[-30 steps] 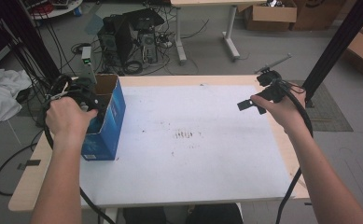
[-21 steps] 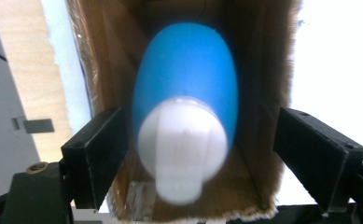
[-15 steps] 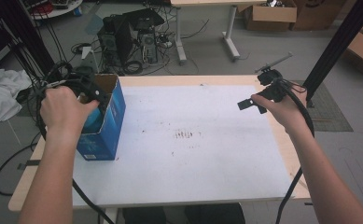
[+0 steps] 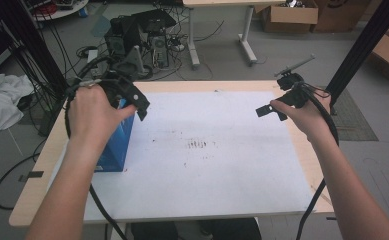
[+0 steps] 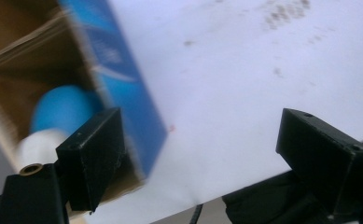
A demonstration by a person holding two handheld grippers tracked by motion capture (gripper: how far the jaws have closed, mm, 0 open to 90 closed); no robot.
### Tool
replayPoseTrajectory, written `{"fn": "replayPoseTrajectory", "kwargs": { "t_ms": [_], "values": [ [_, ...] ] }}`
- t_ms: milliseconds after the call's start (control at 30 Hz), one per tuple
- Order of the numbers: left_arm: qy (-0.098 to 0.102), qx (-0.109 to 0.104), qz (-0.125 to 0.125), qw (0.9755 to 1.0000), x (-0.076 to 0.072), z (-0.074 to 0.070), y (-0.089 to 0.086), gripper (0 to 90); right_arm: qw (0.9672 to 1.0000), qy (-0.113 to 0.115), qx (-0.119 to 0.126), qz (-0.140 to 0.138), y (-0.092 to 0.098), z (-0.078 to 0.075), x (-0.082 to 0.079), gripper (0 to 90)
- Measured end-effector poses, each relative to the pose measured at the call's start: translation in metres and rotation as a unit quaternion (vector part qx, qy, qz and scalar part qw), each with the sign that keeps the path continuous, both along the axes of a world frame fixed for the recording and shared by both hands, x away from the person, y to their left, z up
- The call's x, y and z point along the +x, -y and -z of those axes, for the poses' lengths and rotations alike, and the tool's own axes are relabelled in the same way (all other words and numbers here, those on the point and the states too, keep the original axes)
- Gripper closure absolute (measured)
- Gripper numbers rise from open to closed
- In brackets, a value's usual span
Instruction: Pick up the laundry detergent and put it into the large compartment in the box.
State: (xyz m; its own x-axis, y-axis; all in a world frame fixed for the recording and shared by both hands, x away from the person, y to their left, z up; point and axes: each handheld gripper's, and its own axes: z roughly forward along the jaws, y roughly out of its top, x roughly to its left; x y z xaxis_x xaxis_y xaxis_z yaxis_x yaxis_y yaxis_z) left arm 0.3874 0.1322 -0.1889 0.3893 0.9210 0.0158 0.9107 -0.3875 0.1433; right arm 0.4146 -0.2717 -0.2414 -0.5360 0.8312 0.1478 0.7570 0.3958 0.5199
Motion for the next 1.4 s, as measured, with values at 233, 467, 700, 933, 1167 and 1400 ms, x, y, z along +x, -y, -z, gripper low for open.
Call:
{"fn": "replayPoseTrajectory", "kwargs": {
  "t_ms": [233, 467, 700, 933, 1167, 1400],
  "values": [
    [0.009, -0.014, 0.088, 0.9959, -0.014, 0.014, 0.043, 16.1, 1.0000, 0.000, -0.001, 0.001, 0.000, 0.000, 0.001, 18.8],
    [0.005, -0.007, 0.147, 0.9892, -0.023, 0.033, 0.072, 16.1, 1.0000, -0.002, -0.003, 0.001, -0.001, 0.001, 0.003, 18.9],
    [0.001, -0.004, 0.172, 0.9850, -0.028, 0.044, 0.086, 15.9, 1.0000, -0.007, -0.006, 0.000, -0.003, 0.004, 0.005, 18.7],
    [-0.002, -0.003, 0.174, 0.9847, -0.028, 0.048, 0.088, 15.9, 0.9999, -0.008, -0.009, -0.001, -0.005, 0.005, 0.007, 18.6],
    [-0.008, 0.002, 0.172, 0.9850, -0.027, 0.050, 0.088, 15.8, 0.9999, -0.008, -0.009, -0.004, -0.008, 0.005, 0.007, 18.3],
    [-0.008, 0.003, 0.174, 0.9847, -0.028, 0.050, 0.090, 15.8, 0.9999, -0.009, -0.011, -0.004, -0.007, 0.004, 0.006, 18.1]
  ]
}}
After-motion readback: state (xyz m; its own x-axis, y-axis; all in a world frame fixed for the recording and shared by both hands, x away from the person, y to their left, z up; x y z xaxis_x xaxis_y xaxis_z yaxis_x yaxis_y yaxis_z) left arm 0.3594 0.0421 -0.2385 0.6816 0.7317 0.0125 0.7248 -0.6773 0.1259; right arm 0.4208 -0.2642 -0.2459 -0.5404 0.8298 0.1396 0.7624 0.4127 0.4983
